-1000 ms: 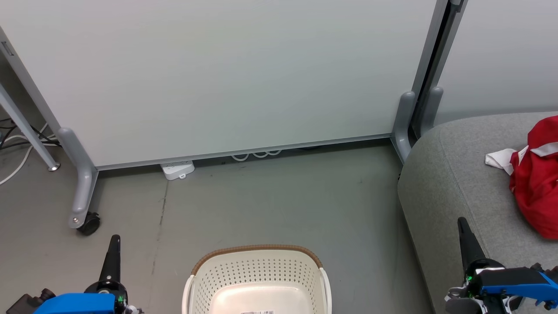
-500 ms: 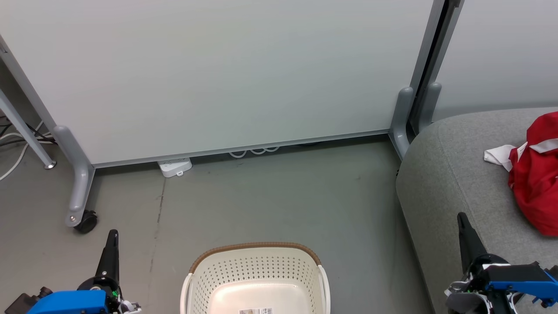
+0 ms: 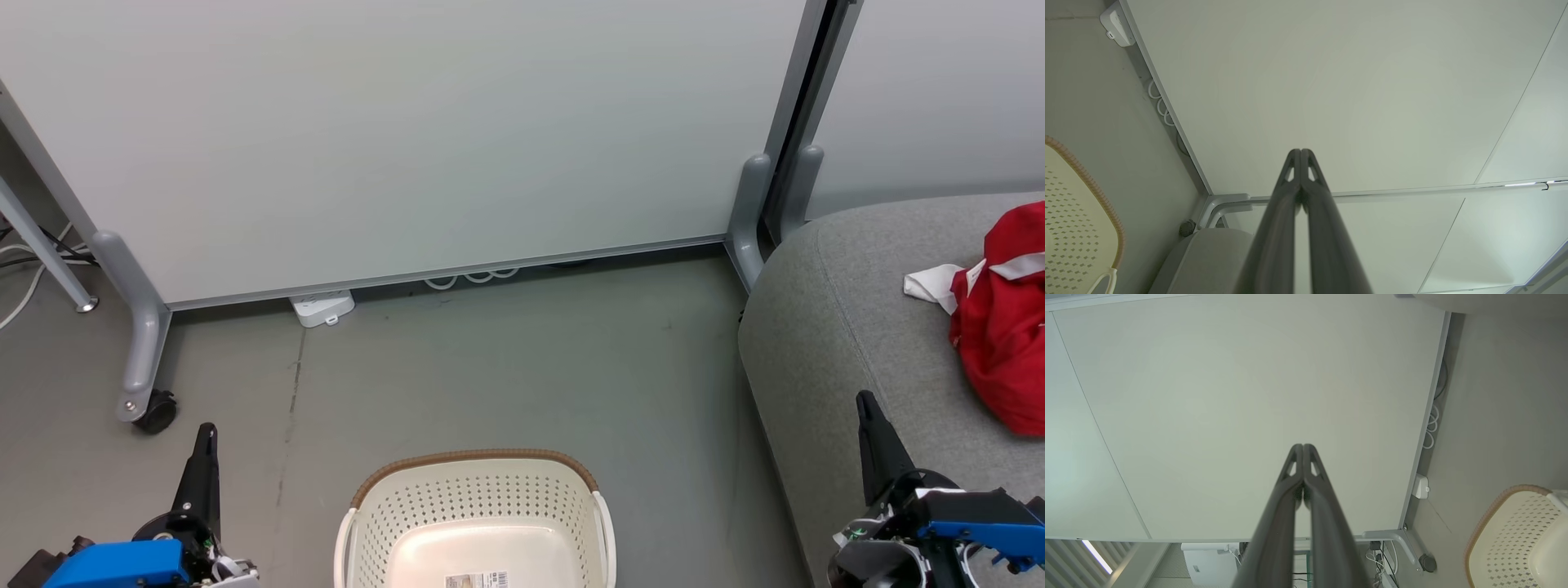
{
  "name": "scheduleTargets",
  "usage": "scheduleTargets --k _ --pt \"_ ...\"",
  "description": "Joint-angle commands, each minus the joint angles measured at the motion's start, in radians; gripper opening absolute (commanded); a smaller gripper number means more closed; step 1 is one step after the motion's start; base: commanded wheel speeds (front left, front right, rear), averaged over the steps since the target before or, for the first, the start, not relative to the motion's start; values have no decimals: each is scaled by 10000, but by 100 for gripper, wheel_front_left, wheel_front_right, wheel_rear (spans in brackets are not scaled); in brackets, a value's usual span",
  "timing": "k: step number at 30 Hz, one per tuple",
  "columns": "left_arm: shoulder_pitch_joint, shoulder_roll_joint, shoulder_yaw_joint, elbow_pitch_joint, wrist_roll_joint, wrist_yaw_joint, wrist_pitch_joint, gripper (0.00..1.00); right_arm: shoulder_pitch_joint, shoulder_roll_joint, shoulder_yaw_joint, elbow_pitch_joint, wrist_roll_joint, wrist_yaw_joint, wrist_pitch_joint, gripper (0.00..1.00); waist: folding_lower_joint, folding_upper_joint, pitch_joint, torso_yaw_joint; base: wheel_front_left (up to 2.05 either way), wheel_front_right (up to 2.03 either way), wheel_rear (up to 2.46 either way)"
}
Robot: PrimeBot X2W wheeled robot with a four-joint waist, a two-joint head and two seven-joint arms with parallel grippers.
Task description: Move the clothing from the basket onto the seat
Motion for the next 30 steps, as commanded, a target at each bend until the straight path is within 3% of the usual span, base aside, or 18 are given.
scheduleTargets --k 1,30 --pt "-127 52 68 -53 -210 -59 88 0 -135 40 -31 -61 248 -3 83 0 0 0 17 -11 0 0 0" --pt "-129 53 73 -54 -327 -66 119 0 -141 40 -35 -60 353 -3 109 0 0 0 37 -22 0 0 0"
